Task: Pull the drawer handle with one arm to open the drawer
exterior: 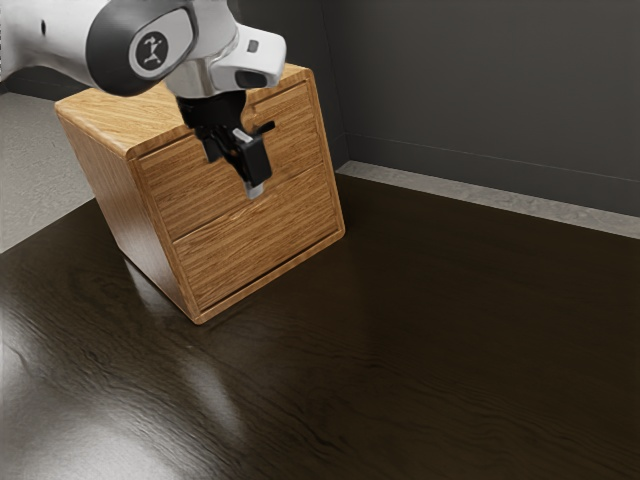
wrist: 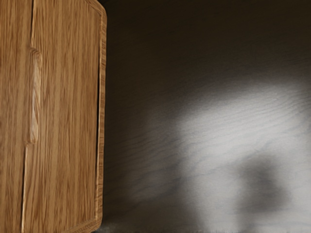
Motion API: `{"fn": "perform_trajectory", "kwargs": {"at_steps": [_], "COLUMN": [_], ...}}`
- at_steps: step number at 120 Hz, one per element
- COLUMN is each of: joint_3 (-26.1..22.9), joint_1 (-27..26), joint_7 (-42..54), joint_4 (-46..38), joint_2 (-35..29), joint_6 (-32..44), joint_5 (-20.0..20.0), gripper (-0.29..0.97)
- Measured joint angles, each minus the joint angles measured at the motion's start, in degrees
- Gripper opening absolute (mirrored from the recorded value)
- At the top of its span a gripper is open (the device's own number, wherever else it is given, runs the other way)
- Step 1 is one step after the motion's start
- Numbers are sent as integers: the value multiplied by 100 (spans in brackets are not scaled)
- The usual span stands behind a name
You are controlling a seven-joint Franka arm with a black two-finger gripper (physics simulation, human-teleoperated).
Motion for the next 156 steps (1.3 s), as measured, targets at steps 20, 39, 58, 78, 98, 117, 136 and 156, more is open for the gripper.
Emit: {"fn": "perform_trajectory", "kwargs": {"at_steps": [20, 39, 58, 78, 98, 117, 136, 156], "joint_3": [-21, -30, -30, -37, -39, -54, -596, -685], "joint_1": [-33, 62, 125, 261, 340, 487, 1047, 1139], "joint_7": [14, 36, 55, 91, 126, 154, 201, 268], "joint_4": [3, 328, 675, 966, 982, 987, 1087, 1281], "joint_2": [84, 430, 676, 926, 957, 1033, 1248, 1347], "joint_6": [27, 54, 91, 193, 266, 301, 448, 586], "joint_5": [71, 89, 102, 114, 127, 131, 131, 131], "gripper": [68, 68, 68, 68, 68, 68, 68, 68]}}
